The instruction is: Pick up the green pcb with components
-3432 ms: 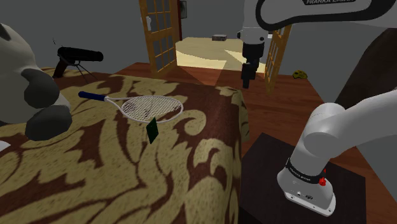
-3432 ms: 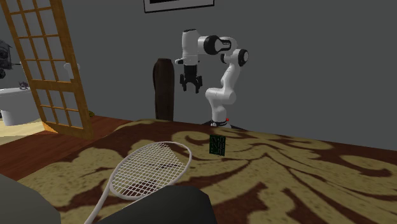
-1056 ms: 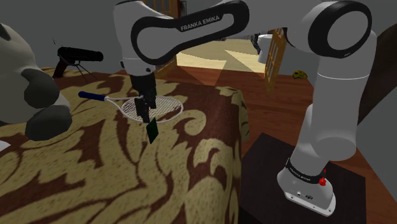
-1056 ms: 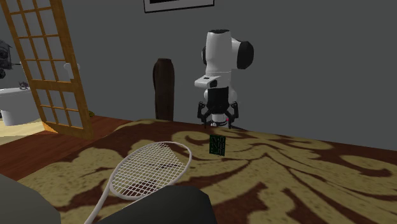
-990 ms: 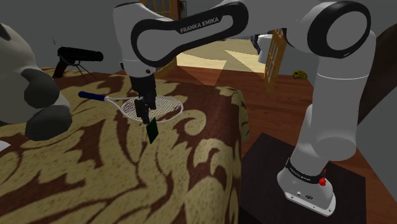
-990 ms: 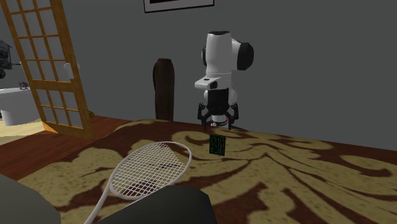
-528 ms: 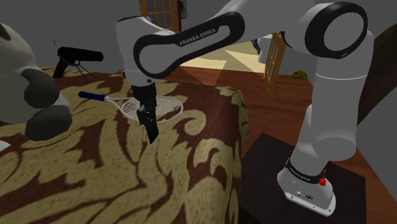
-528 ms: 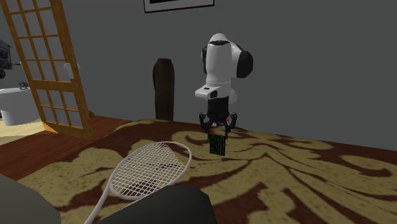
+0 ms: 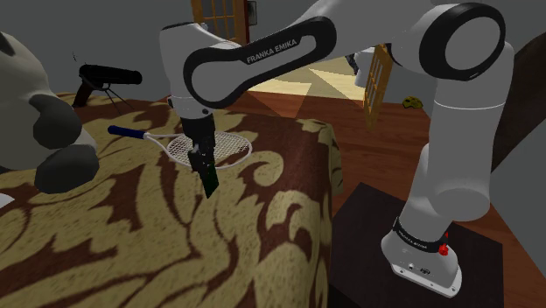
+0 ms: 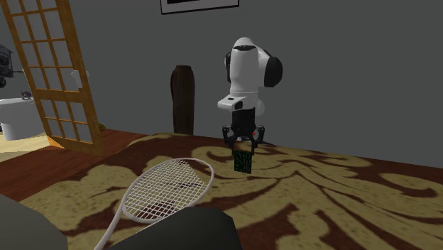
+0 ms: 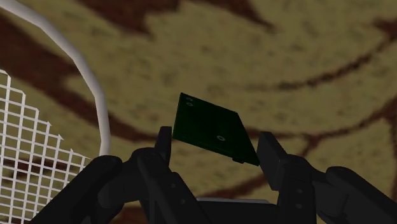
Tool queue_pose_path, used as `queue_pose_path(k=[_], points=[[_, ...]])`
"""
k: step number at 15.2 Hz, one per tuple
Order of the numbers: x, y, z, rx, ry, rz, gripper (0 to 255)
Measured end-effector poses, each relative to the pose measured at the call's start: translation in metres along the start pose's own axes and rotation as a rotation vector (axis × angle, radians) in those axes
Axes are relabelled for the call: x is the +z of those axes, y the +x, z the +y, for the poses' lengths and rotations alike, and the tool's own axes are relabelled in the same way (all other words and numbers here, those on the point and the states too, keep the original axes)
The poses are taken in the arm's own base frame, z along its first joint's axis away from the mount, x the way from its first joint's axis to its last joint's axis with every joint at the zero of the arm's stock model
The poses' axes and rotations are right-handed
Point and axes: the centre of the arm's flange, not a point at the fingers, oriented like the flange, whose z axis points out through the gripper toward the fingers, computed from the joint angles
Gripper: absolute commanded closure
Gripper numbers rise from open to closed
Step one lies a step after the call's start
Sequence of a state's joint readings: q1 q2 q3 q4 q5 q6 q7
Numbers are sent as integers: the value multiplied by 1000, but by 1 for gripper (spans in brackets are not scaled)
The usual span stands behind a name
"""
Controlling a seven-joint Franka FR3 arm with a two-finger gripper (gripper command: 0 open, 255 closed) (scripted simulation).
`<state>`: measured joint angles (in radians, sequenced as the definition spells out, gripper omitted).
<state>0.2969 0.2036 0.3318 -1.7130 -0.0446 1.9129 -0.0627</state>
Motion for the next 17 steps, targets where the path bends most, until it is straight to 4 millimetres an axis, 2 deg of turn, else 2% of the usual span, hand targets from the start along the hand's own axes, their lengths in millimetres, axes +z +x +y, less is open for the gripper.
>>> queue_pose_path(k=[3,17], points=[[-6,-2,0,0,0,-1,255],[-77,0,-1,0,0,-1,255]])
